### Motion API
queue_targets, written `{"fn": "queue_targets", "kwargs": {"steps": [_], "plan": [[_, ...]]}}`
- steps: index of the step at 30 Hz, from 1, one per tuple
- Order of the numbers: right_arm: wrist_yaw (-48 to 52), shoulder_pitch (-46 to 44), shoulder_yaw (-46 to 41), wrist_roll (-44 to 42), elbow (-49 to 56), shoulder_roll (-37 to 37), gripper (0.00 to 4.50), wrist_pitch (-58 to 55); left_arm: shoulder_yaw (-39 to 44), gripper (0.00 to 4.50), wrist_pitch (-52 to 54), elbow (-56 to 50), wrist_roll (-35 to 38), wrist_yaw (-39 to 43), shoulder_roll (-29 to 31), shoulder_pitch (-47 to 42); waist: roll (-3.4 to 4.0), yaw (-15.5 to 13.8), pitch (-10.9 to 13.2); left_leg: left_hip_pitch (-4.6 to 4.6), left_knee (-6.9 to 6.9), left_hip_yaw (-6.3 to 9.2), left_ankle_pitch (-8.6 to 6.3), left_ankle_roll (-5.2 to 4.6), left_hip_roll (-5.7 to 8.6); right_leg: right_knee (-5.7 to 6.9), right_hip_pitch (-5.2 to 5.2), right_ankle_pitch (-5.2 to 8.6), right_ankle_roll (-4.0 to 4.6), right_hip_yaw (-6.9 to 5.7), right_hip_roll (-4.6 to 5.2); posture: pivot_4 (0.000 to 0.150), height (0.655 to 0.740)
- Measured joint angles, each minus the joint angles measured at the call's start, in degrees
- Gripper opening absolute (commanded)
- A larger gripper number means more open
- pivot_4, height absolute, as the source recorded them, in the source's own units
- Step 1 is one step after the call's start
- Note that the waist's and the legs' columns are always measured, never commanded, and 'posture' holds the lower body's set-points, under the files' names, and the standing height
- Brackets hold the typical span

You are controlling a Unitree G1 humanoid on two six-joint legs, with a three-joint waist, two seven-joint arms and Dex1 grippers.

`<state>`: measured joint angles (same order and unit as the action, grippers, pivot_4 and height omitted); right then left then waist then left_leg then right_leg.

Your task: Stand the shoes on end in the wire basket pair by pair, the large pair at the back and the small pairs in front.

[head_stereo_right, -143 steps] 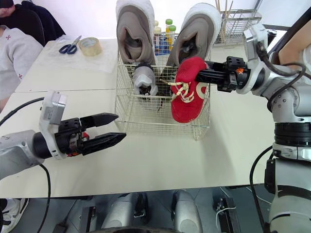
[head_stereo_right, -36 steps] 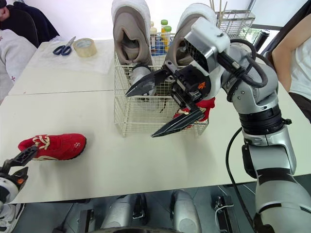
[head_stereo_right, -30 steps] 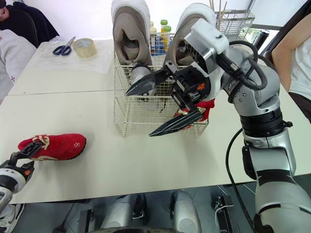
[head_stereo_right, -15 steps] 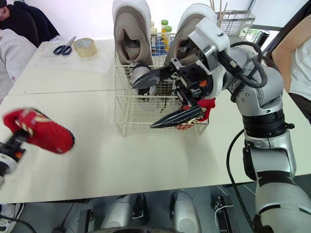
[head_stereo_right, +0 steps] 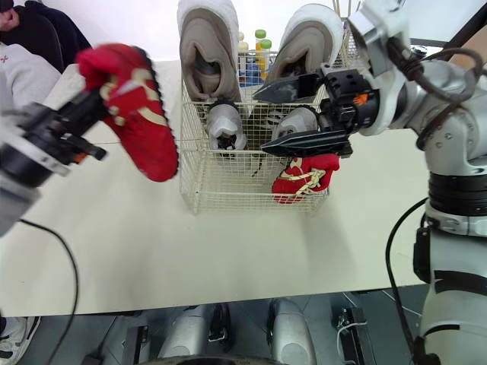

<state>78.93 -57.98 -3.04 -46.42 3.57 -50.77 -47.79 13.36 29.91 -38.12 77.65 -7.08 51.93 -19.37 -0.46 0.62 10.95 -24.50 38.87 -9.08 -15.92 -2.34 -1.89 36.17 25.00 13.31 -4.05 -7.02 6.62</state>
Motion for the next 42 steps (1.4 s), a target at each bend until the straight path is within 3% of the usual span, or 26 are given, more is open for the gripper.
{"fn": "queue_targets", "kwargs": {"steps": [6, 13, 26, 31, 42], "plan": [[-4.0, 0.4, -2.4, -2.4, 4.4, -2.9, 4.50, -5.8, -8.2, 0.04, -0.4, 4.3, -12.1, 5.0, -11.2, -5.9, -0.06, 0.0, 0.0, 0.00, 0.13, 0.01, 0.01, -0.03, -0.07, 0.00, -0.05, -0.07, -0.14, 0.02, -0.08, 0.150, 0.7400], [-8.2, 2.1, -4.6, -5.0, 7.8, -4.1, 4.50, -8.8, -11.0, 0.04, -0.5, 3.8, -23.7, 10.6, -14.7, -6.3, -0.07, -0.2, 0.0, 0.05, 0.25, 0.06, 0.02, -0.05, -0.06, 0.00, -0.19, -0.11, -0.24, 0.01, -0.05, 0.150, 0.7400], [-9.4, 3.5, -2.2, -3.3, 6.5, -0.1, 4.50, -4.1, -17.6, 0.04, -3.2, -3.8, -51.0, 4.4, -24.1, 2.2, -0.02, -0.1, -0.2, 0.31, 0.27, 0.12, -0.01, -0.10, -0.06, 0.01, -0.43, -0.12, -0.25, 0.01, 0.11, 0.150, 0.7400], [-8.5, 3.4, -0.5, -1.6, 4.3, 1.1, 4.50, -2.1, -18.2, 0.04, -0.7, -7.9, -53.6, 3.0, -27.8, 5.5, 0.02, 0.0, -0.2, 0.32, 0.27, 0.13, -0.02, -0.12, -0.08, 0.00, -0.46, -0.12, -0.25, 0.04, 0.15, 0.150, 0.7400], [-6.5, 2.6, 0.8, 0.5, 0.7, 4.6, 4.50, 0.6, -19.0, 0.04, 11.6, -13.5, -55.7, 2.9, -29.4, 8.6, 0.06, 0.1, -0.2, 0.25, 0.29, 0.17, -0.03, -0.15, -0.08, 0.00, -0.42, -0.12, -0.24, 0.00, 0.14, 0.150, 0.7400]]}}
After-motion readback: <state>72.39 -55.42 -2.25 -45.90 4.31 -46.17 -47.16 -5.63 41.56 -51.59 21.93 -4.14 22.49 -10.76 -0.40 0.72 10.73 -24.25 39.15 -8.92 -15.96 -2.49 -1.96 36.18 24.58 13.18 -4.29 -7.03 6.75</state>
